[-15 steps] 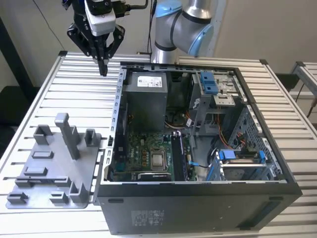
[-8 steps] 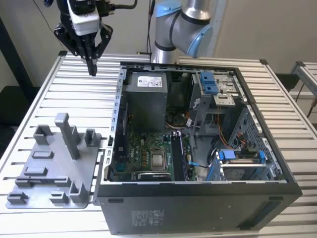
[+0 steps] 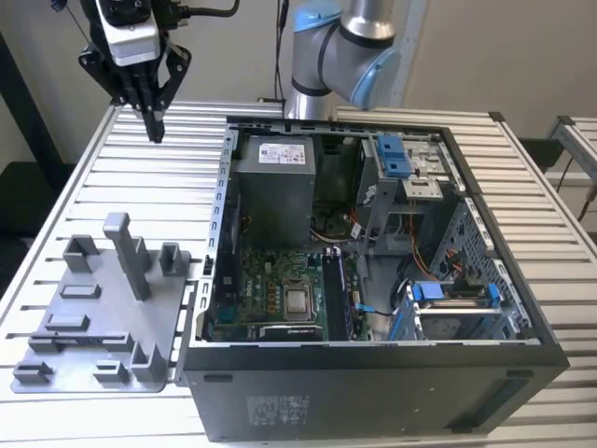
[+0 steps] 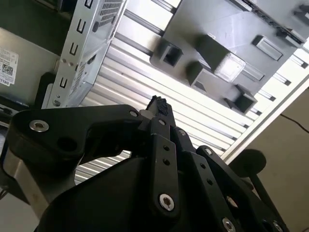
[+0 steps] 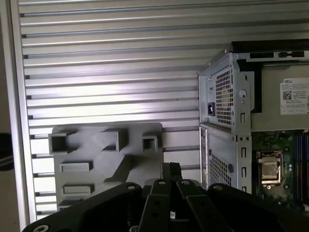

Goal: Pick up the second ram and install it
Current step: 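Reach for the second ram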

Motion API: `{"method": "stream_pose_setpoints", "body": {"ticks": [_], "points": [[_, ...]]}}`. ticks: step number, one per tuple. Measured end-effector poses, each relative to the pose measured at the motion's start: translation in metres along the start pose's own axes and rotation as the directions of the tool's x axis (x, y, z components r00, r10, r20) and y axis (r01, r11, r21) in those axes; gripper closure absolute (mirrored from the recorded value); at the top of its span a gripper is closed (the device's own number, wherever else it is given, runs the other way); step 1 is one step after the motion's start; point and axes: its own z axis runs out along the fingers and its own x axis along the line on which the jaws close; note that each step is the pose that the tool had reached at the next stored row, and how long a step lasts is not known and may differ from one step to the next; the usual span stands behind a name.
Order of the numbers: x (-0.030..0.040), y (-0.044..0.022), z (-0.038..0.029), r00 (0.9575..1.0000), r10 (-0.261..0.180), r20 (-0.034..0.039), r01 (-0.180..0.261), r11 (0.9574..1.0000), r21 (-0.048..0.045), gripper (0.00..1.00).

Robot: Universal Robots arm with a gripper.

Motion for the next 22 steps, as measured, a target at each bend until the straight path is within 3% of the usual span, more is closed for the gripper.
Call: {"method": "stream_pose_setpoints", "body": {"ticks": [22], "points": [[0.066,-0.0046,-0.0012,1.0,0.0,0.0,0.0,1.0,0.0,0.89]]}}
